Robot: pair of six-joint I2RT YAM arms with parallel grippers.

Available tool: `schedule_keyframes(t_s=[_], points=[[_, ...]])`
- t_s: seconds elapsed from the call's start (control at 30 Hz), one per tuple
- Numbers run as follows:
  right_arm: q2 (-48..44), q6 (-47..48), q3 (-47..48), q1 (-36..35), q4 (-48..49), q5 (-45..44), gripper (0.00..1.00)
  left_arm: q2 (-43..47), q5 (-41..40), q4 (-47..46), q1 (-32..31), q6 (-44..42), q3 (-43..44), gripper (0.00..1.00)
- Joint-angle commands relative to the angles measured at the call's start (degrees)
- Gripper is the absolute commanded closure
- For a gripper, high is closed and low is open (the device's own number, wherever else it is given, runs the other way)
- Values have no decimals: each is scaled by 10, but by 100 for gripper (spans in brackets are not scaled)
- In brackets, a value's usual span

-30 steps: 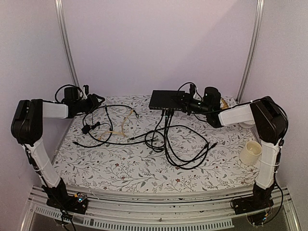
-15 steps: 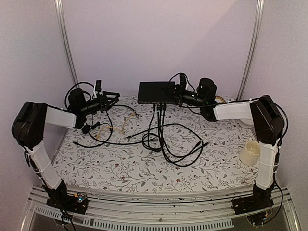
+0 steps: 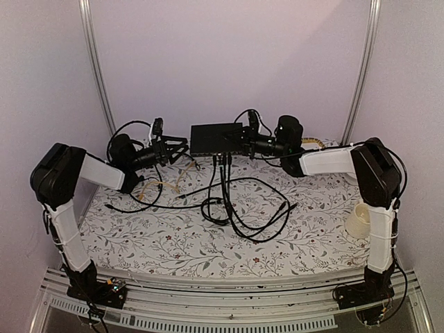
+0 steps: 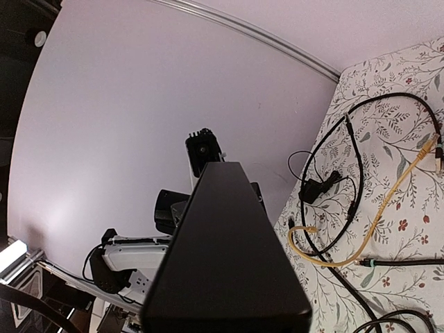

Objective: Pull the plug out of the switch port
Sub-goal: Pass from the right arm to the left

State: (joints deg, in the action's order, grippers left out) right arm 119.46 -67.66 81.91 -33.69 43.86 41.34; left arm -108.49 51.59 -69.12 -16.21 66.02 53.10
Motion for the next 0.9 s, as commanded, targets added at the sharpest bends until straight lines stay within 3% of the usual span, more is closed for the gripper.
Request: schedule_keyframes(t_s=[0.0, 0.33, 0.57, 0.87], points=[[-1, -12, 35, -5, 56, 8, 98, -17, 13, -39, -16, 14, 17, 36], [15, -7, 51, -15, 48, 14, 98, -29, 20, -68, -29, 40, 35, 34], [27, -7, 68, -19, 47, 22, 98, -37, 32, -70, -37, 51, 49, 39], [33, 3, 73, -25, 39, 29, 98, -81, 39, -139, -46, 111, 62, 56]])
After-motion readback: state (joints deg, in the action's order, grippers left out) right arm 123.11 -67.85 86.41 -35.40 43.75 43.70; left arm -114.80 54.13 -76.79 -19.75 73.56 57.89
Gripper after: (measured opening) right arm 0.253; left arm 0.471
